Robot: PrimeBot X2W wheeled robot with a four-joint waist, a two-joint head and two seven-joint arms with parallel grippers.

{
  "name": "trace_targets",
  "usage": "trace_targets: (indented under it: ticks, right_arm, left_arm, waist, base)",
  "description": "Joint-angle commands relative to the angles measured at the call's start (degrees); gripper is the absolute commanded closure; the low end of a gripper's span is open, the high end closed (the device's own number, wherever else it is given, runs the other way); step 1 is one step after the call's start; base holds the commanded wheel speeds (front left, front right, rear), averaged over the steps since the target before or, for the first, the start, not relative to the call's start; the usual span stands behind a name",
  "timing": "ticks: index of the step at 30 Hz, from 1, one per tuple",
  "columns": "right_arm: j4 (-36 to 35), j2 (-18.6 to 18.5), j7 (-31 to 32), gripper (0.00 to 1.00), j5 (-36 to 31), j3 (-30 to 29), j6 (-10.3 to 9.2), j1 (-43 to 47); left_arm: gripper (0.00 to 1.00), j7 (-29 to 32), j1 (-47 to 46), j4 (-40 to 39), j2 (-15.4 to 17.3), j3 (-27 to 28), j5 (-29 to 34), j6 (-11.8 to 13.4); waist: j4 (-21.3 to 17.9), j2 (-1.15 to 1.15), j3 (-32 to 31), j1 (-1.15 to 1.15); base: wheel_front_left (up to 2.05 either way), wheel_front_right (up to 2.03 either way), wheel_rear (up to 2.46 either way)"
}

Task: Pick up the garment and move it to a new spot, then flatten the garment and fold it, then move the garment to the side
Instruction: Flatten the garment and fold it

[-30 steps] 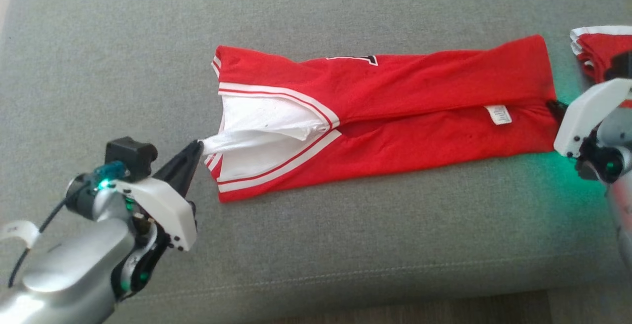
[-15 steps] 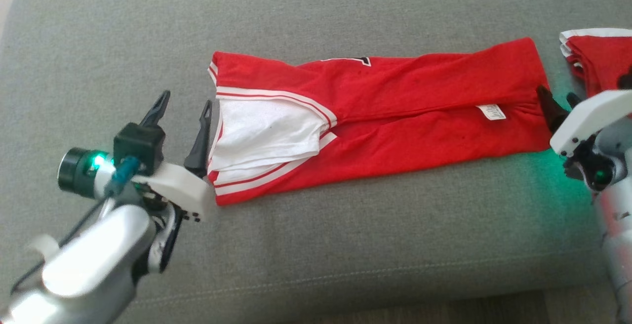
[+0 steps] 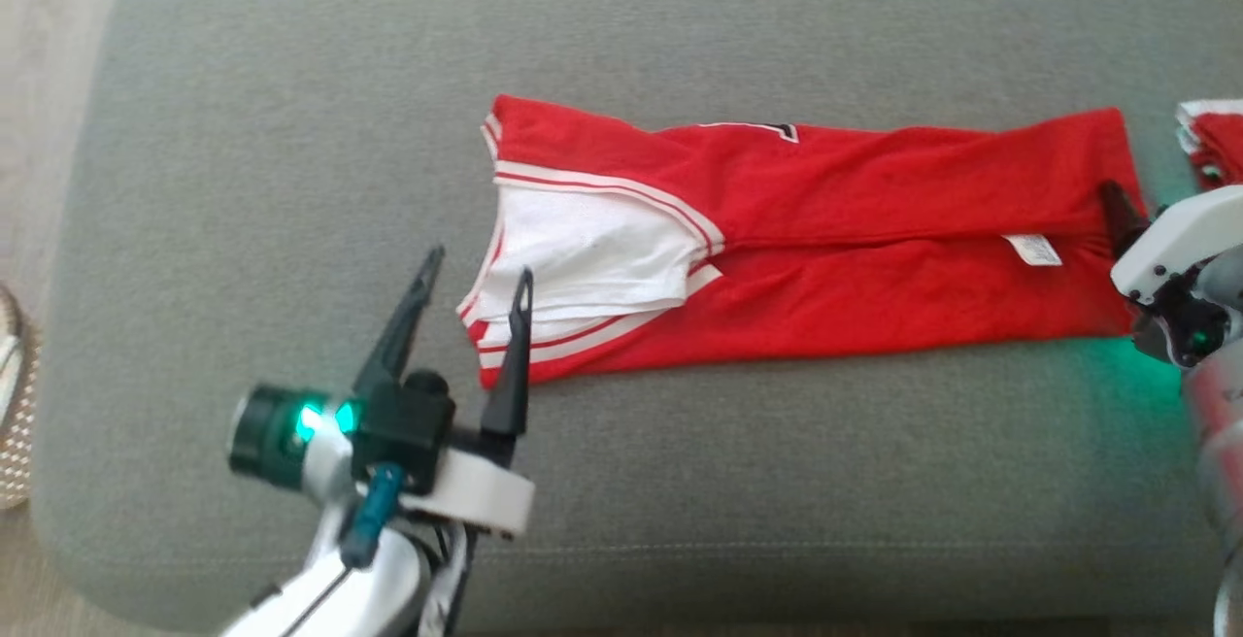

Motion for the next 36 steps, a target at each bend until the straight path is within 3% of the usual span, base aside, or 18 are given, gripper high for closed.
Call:
trace_targets:
  ticks: [1,8,13,16,17,21,27,36]
  right_arm:
    - [0.5,-1.4,-0.2,0.0,-2.1,-0.2,-0.02,-1.9]
    - [3.1,-3.1,5.0,0.0,-10.0,-0.2,-0.02,-0.3]
    - [3.4,-1.6,10.9,0.0,-11.9,-1.0,-0.02,0.5]
    - [3.5,-0.9,13.1,0.09,-12.1,-0.9,-0.02,0.6]
    - [3.5,-0.9,13.4,0.15,-12.2,-0.9,-0.02,0.7]
    - [3.5,-1.0,14.0,1.0,-12.1,-1.5,-0.02,1.4]
    - [2.3,-1.1,12.7,1.0,-12.3,-0.5,-0.02,1.3]
    - [-2.6,-4.3,12.5,1.0,-17.0,5.2,-0.02,-2.0]
  left_arm:
    - [0.0,-0.7,0.9,-1.9,-0.1,2.9,0.8,0.6]
    - [0.0,-0.7,4.3,-2.0,-2.8,4.2,1.4,-0.2]
    - [0.0,-0.7,5.7,-2.4,-3.4,6.2,2.3,-1.1]
    - [0.0,-0.7,6.2,-2.4,-3.8,7.4,2.9,-1.7]
    - [0.0,-0.7,6.3,-2.4,-3.9,7.7,3.2,-2.0]
    - [0.0,-0.7,6.6,-2.0,-4.7,8.6,3.8,-3.2]
    - [0.0,-0.7,7.9,-1.8,-5.2,10.3,4.5,-4.0]
    - [0.0,-0.7,10.0,-1.5,-5.8,12.2,5.1,-5.5]
  waist:
    - [1.2,0.0,-0.5,0.0]
    - [2.9,0.0,-1.6,0.0]
    - [3.1,0.0,-1.7,0.0]
    - [3.2,0.0,-1.5,0.0]
    - [3.3,0.0,-1.5,0.0]
    - [4.1,0.0,-1.6,0.0]
    - [3.8,0.0,-2.4,0.0]
    - [-0.4,0.0,-5.2,0.0]
  base:
    - [0.0,0.0,0.0]
    - [0.0,0.0,0.0]
    - [0.0,0.0,0.0]
    - [0.0,0.0,0.0]
    - [0.0,0.0,0.0]
    - [0.0,0.0,0.0]
    - [0.0,0.0,0.0]
    - [0.0,0.0,0.0]
